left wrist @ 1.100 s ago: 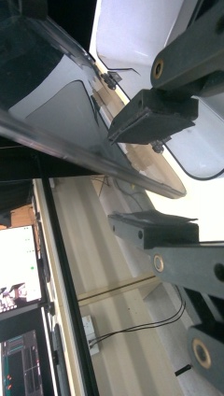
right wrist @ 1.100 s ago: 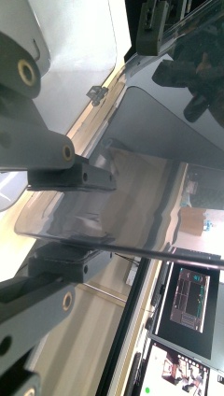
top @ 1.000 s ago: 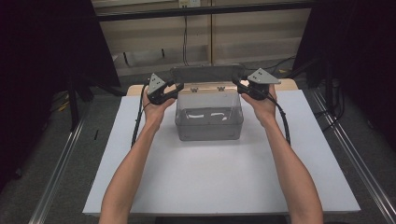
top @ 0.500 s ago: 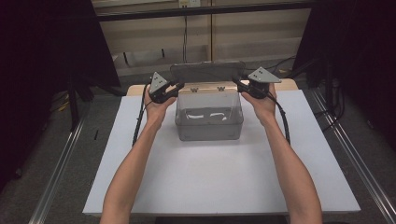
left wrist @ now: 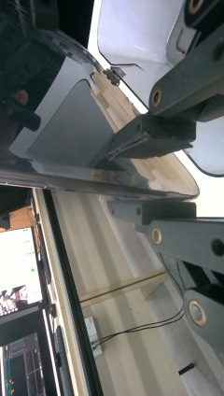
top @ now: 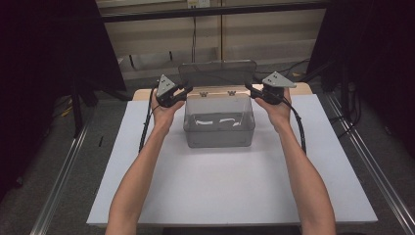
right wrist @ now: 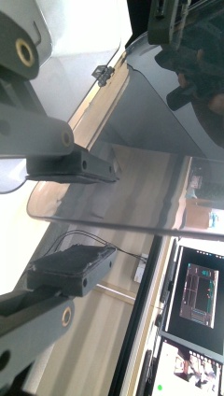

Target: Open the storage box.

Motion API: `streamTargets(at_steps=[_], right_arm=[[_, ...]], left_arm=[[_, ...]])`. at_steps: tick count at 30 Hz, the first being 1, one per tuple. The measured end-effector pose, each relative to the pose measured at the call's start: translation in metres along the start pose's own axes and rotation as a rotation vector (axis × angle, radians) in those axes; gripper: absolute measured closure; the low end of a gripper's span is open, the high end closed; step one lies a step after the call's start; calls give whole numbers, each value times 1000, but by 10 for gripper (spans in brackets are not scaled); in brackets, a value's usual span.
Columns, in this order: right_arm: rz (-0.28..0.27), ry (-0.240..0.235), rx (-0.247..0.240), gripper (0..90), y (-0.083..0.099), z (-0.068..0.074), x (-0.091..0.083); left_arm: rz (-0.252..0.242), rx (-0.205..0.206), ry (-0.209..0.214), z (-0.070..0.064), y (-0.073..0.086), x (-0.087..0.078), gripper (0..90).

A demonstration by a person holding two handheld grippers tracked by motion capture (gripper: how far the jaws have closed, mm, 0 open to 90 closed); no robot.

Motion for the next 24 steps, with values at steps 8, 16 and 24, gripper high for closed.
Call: streamTargets(at_steps=[8,16,24], right_arm=[[24,8,2,589,11,-1,8],[57,-22,17,614,22,-2,14],[60,-32,37,629,27,0,19]], left_arm=[[13,-5,7,2,-2,0,705],[12,-12,-5,4,-3,3,709],[18,-16,-5,5,-3,3,711]])
Point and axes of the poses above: each handheld gripper's, and its own axes: x roughly forward along the jaws, y roughly out of its underside, z roughly to its left, the point moved 1 cm from there along x, roughly forward along the jaws, and after that the axes turned 14 degrees about y, right-handed, at the moved point
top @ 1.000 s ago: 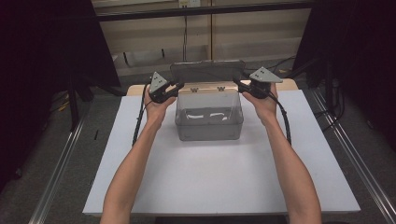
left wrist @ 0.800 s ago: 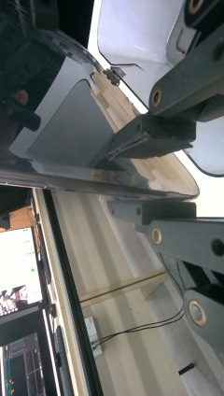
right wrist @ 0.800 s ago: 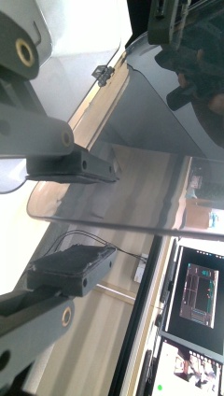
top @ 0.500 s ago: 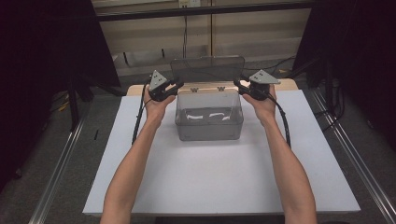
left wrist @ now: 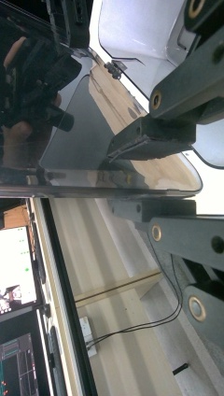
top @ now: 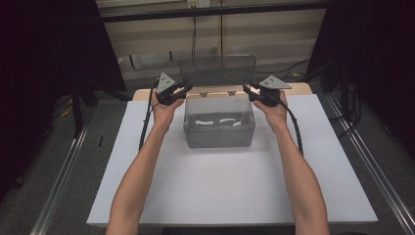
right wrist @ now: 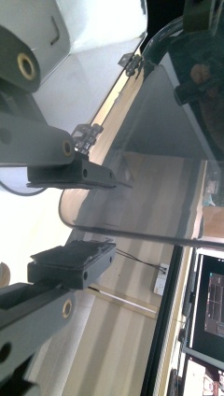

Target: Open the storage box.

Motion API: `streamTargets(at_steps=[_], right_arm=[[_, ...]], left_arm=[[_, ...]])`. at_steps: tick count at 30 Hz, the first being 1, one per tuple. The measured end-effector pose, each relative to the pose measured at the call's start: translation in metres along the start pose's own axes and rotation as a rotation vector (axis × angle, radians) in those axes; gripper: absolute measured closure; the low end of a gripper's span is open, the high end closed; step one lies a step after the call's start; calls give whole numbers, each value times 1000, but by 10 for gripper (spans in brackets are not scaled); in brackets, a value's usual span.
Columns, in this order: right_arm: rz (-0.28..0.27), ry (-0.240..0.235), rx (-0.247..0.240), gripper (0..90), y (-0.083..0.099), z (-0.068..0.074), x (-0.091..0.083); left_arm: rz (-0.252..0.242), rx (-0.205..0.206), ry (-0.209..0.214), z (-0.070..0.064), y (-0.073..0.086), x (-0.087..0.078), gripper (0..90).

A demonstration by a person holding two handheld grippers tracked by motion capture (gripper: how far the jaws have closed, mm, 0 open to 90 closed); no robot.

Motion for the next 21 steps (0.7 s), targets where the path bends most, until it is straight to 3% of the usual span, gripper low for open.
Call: streamTargets(at_steps=[10,21], right_arm=[[-14,-13,23,714,0,1,2],[-21,-19,67,726,1,0,4]], left_arm=[[0,-3,2,1,0,0,711],[8,-26,-19,5,2,-3,675]])
Point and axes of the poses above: each handheld gripper's, and its own axes: x roughly forward along the jaws, y roughly out of its underside, z roughly to its left, the point moved 1 cm from there along x, roughly forward along the jaws, and after that the axes turned 14 degrees about y, right-handed, at the moved point
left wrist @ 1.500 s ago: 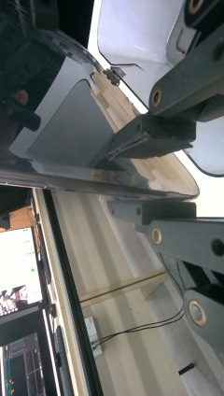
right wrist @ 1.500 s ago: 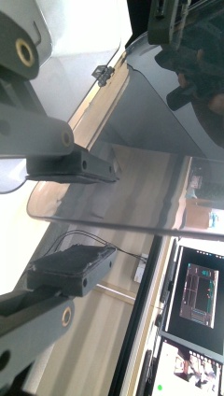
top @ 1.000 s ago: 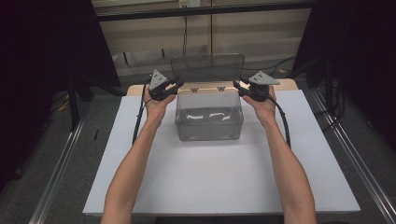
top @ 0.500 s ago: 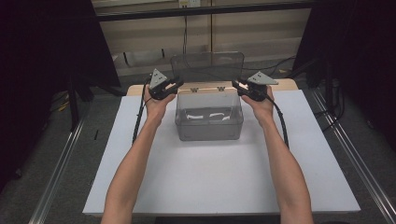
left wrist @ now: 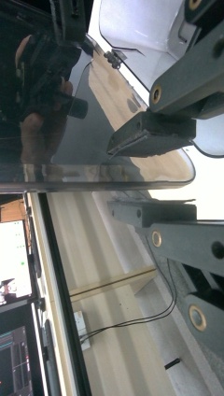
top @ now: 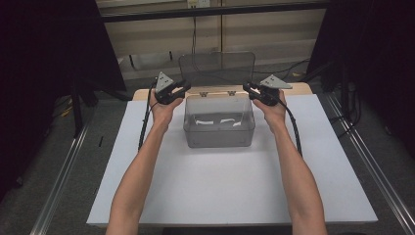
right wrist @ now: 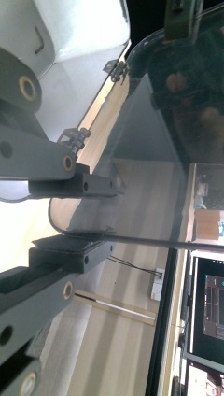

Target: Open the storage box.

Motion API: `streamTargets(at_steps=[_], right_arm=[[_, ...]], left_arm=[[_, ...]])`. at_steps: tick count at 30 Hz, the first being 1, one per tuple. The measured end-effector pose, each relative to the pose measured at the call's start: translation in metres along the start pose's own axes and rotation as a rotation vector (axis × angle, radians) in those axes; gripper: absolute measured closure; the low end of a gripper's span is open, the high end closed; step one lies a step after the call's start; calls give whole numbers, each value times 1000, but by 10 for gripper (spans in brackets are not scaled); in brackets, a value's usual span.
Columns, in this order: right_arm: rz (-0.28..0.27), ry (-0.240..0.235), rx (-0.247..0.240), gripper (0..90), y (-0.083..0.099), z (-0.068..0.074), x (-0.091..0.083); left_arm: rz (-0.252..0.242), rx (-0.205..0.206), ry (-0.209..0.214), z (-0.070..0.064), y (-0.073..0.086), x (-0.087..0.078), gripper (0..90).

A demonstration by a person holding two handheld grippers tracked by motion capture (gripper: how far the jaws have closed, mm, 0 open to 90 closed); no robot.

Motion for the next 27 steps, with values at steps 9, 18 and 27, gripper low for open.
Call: streamTargets(at_steps=[9,18,27], right_arm=[[8,-3,-6,723,-2,-1,2],[15,-2,1,708,-5,0,4],[37,13,7,680,-6,1,6]], left_arm=[[6,-21,15,0,9,6,705],[23,-68,12,4,14,7,676],[68,-59,15,3,19,11,685]])
Point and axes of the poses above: each handheld gripper's, and its own axes: x roughly forward along the jaws, y roughly out of its underside, z roughly to its left, the point moved 1 cm from there along x, roughly forward along the jaws, and after that the axes turned 14 degrees about y, right-handed, at the moved point
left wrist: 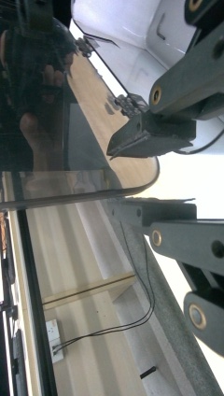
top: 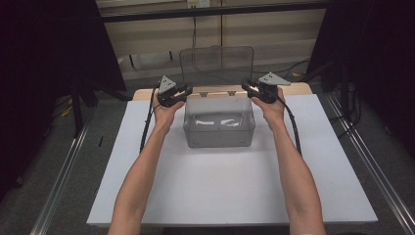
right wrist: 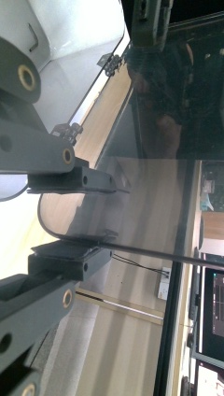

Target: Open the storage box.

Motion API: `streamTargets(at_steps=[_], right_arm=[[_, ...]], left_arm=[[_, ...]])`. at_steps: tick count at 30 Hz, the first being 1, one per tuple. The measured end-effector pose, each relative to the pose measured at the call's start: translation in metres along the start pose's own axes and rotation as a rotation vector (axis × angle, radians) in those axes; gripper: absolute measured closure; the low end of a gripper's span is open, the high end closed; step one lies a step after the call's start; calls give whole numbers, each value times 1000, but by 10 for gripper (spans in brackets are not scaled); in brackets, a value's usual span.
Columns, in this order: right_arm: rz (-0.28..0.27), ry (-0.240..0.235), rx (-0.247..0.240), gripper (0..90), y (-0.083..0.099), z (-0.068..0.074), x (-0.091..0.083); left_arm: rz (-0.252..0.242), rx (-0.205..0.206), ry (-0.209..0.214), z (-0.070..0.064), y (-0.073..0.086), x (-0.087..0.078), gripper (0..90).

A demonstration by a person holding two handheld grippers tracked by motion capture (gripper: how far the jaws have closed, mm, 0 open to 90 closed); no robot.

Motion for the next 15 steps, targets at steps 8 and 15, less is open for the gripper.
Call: streamTargets(at_steps=[8,15], right_arm=[[11,4,27,667,1,0,3],[26,-4,53,641,4,-1,5]], left_arm=[[-5,11,-2,2,-1,1,704],[-10,-6,-1,2,-1,2,697]])
Point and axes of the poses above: each handheld gripper's, and its own axes: x roughly forward along the jaws, y roughly out of its underside, z roughly to its left, the point moved 1 cm from there along x, roughly forward along the jaws, and after that the axes turned 14 degrees about y, right-handed, at the moved point
